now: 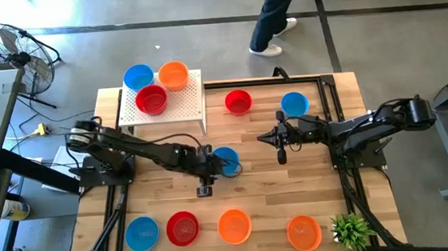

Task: Pick & Place Mini bowls
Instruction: Stack the blue bowl on top of the blue bowl on the shelf

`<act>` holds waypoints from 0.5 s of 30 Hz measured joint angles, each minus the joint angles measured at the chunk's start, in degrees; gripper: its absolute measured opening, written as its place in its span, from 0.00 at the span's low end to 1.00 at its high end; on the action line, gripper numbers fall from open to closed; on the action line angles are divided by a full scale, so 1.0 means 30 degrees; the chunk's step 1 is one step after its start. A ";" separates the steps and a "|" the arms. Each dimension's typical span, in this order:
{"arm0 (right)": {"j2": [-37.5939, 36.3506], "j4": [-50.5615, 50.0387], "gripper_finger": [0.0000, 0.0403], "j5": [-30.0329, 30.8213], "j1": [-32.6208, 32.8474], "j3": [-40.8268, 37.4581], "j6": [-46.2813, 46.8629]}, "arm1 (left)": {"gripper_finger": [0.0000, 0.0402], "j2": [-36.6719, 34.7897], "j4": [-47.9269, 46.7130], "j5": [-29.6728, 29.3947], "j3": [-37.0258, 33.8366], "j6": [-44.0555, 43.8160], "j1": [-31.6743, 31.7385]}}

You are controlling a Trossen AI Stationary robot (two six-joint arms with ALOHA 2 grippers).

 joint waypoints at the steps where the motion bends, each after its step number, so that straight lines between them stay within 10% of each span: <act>1: 0.0000 0.0000 0.00 -0.0011 0.0000 0.0000 -0.0033 | 0.36 0.0377 0.0072 -0.0006 0.0188 -0.0064 -0.0002; 15: 0.0000 0.0000 0.00 -0.0040 0.0000 0.0007 -0.0505 | 0.33 0.2355 -0.0306 -0.1155 0.0548 0.0115 -0.0074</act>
